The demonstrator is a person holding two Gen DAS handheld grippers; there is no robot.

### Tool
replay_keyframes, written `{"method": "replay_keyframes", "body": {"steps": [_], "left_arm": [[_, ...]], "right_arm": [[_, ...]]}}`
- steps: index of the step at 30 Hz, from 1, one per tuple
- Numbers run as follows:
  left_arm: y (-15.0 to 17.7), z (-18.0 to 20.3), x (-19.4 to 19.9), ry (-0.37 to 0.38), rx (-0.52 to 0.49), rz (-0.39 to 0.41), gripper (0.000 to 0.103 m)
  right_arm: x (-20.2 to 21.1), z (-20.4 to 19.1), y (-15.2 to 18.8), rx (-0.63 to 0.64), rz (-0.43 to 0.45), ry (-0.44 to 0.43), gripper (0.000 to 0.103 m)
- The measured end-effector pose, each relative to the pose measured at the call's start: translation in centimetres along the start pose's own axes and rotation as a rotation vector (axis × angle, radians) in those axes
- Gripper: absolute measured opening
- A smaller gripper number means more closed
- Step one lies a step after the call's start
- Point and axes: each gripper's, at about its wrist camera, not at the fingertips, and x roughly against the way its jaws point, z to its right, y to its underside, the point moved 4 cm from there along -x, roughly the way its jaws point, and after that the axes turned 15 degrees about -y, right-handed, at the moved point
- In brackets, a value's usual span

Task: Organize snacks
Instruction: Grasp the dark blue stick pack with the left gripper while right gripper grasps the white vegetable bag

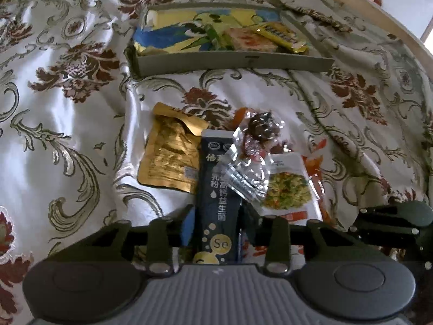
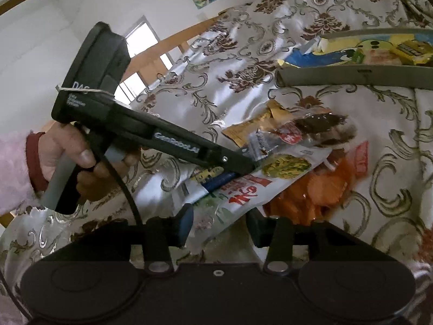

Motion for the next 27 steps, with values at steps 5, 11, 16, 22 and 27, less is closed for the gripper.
{"method": "replay_keyframes", "body": {"steps": [5, 11, 16, 22, 27], "left_arm": [[-0.4, -0.1, -0.7, 0.009, 0.015, -0.030, 0.043], [-1.0, -0.1, -1.6, 0.004, 0.033, -0.046, 0.044], [-0.9, 0.4, -1.1, -0.026, 0.005, -0.025, 0.038], [1.0, 0.2, 0.5, -0.061, 0.026, -0.021, 0.036], [3.1, 0.8, 1.9, -0.076, -0.034, -0.012, 0.036]], "right_arm": [[-1.1, 1.7, -0.8, -0.106, 0.032, -0.023, 0.047], [-1.3, 3.8, -1.3, -0.209, 0.065, -0.020, 0.044], [-0.7, 4.6, -1.2, -0.276, 0.091, -0.001, 0.030], [1.5, 2.5, -1.4, -0.146, 0.069, 0.117, 0.026], [3.1, 1.5, -1.2, -0.013, 0.027, 0.222, 0.024]]}}
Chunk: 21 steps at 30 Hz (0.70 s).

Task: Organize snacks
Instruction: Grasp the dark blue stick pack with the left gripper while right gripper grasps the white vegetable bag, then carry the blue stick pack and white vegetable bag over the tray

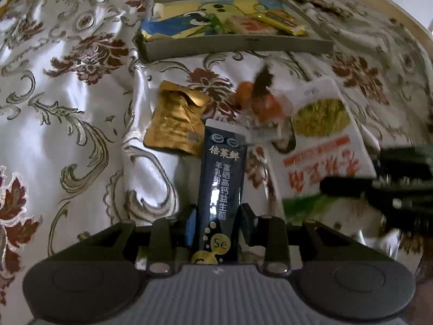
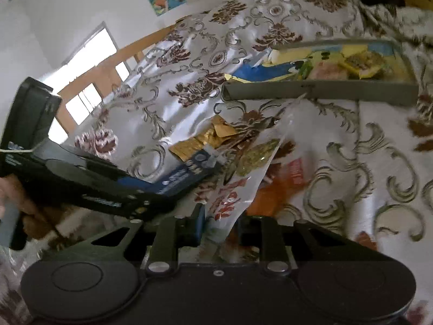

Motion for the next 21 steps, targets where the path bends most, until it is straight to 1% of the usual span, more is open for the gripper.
{"method": "replay_keyframes", "body": {"steps": [4, 5, 10, 11, 12, 13, 15, 17, 21], "left_arm": [[-0.1, 0.5, -0.2, -0.013, -0.012, -0.008, 0.042], [-0.2, 0.6, -0.4, -0.013, -0.013, -0.010, 0.045], [-0.4, 1.3, -1.1, -0.017, -0.061, -0.010, 0.047], [-0.4, 1.5, -1.1, -0.020, -0.071, -0.008, 0.048], [-0.4, 1.7, -1.1, -0.027, -0.081, -0.007, 0.048], [-0.3, 1.8, -1.1, -0.035, -0.090, -0.004, 0.046], [-0.2, 2.0, -0.9, -0.044, -0.095, 0.005, 0.042], [-0.1, 1.8, -0.5, -0.044, -0.074, 0.010, 0.037], [0.0, 1.2, 0.1, -0.042, -0.019, 0.011, 0.033]], "right_arm": [[-0.9, 0.3, 0.1, -0.035, -0.005, -0.053, 0.025], [-1.1, 0.5, 0.1, -0.051, 0.001, -0.071, 0.026], [-2.1, 2.0, -0.2, -0.183, 0.031, -0.139, 0.028], [-2.2, 2.3, -0.2, -0.204, 0.038, -0.154, 0.027], [-2.3, 2.3, -0.3, -0.212, 0.041, -0.159, 0.024], [-2.3, 2.2, -0.3, -0.202, 0.038, -0.149, 0.020], [-2.2, 1.9, -0.4, -0.169, 0.037, -0.129, 0.019], [-1.9, 1.3, -0.4, -0.134, 0.046, -0.109, 0.017], [-1.1, 0.9, -0.4, -0.079, 0.063, -0.076, 0.016]]}}
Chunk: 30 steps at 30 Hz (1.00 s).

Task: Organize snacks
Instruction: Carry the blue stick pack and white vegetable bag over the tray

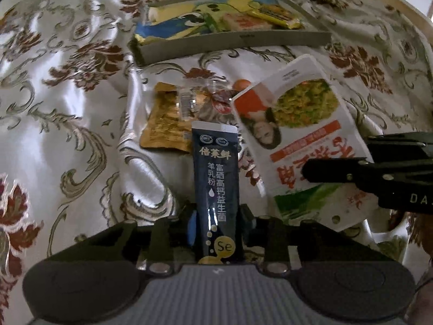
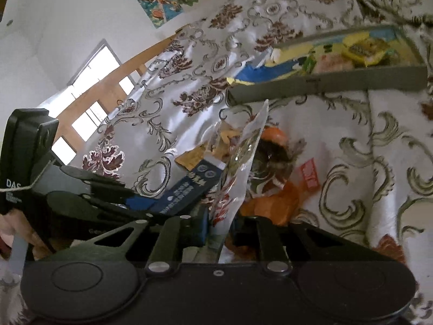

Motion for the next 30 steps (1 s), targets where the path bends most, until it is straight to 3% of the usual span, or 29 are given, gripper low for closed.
{"method": "replay_keyframes", "body": {"steps": [12, 21, 30], "left_arm": [[0.4, -1.8, 2.6, 0.010, 0.145, 0.089, 0.032], [-2.6, -1.5, 2.7, 0.027, 0.207, 0.138, 0.032], [-6.5, -0.8, 1.1, 0.064, 0.296, 0.172, 0.032]], "right_arm": [[1.4, -0.3, -0.4, 0.035, 0.062, 0.016, 0.014], [3.0, -0.4, -1.5, 0.093, 0.145, 0.063, 0.009], [3.9, 1.8, -3.4, 0.034, 0.201, 0.074, 0.009]]}}
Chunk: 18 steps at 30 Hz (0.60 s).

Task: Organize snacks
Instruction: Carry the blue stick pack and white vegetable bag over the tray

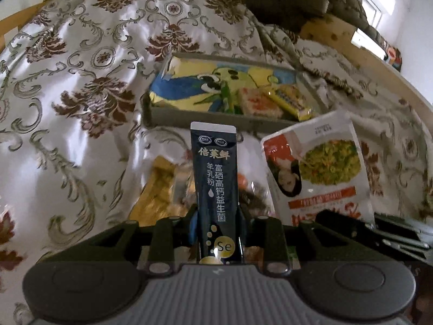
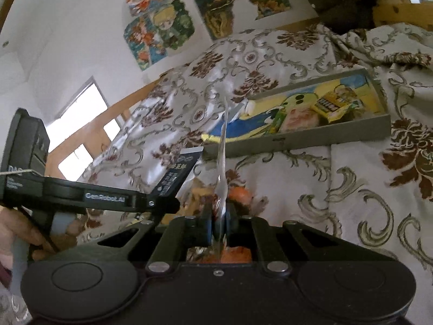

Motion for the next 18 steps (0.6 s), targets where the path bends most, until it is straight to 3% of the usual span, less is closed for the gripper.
{"method": "replay_keyframes", "body": {"steps": [8, 18], "left_arm": [[-5.0, 1.0, -2.9, 0.004, 0.089, 0.023, 0.032], [-13.9, 2.4, -8.3, -0.037, 0.157, 0.069, 0.032]], "right_arm": [[-0.7, 3.1, -4.5, -0.034, 0.067, 0.005, 0.009], [-5.2, 9.4, -14.0, -0.057, 0.145, 0.004, 0.009]]}}
